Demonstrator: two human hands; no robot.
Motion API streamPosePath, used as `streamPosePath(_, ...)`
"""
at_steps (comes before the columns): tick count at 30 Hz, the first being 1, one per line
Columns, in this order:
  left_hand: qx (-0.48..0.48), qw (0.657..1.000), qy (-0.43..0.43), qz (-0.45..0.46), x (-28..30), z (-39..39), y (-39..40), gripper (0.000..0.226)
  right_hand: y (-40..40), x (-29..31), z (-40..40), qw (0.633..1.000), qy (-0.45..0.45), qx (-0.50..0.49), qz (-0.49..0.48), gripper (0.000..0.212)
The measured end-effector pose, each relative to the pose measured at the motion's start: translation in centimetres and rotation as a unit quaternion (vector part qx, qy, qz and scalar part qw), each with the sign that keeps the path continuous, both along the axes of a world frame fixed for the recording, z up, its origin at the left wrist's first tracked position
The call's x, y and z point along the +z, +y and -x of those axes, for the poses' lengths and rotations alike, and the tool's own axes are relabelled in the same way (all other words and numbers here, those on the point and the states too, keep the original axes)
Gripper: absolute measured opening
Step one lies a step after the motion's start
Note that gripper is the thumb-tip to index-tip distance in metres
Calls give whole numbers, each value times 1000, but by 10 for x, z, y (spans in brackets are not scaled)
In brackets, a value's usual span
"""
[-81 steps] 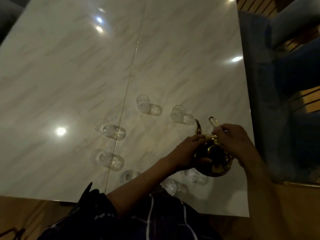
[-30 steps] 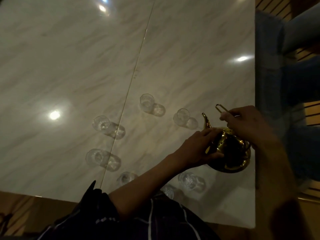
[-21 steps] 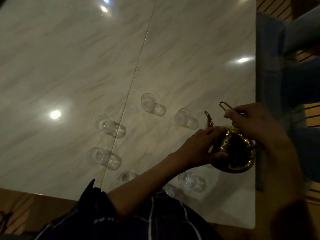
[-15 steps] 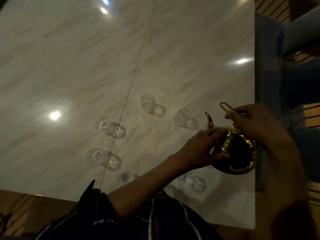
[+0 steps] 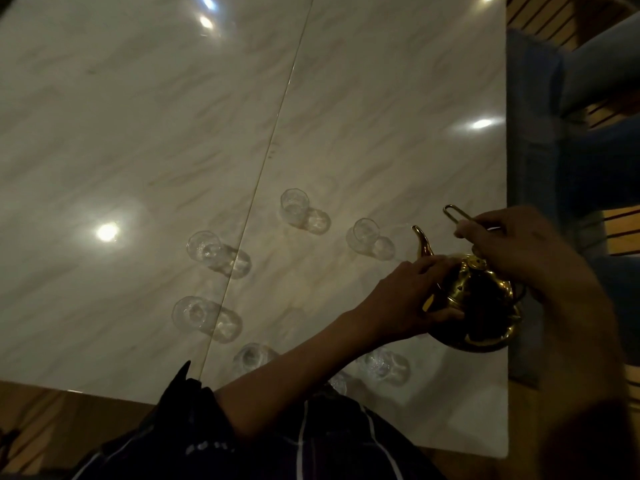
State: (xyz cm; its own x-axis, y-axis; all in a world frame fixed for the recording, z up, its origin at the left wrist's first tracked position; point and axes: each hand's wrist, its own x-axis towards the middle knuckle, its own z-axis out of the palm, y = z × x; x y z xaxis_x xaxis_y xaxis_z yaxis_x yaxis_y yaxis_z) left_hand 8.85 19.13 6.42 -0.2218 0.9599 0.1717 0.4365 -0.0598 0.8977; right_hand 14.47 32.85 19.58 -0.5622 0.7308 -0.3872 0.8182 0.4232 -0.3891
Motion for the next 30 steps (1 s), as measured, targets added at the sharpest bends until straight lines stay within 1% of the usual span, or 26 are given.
streamPosePath(14, 2, 1000, 8, -9, 6, -2, 2, 74, 4, 9, 1, 1000, -10, -2, -1, 31)
streamPosePath(21, 3, 1000, 6, -16, 6, -2, 3, 74, 3, 13, 3, 999, -34, 2, -7, 34)
streamPosePath(25, 5, 1000, 14, -6, 3, -3, 4, 75, 2, 15, 3, 999, -33, 4, 2, 32)
streamPosePath(30, 5, 1000, 16, -9, 1, -4, 6, 75, 2, 16, 3, 999, -36, 10, -12, 33)
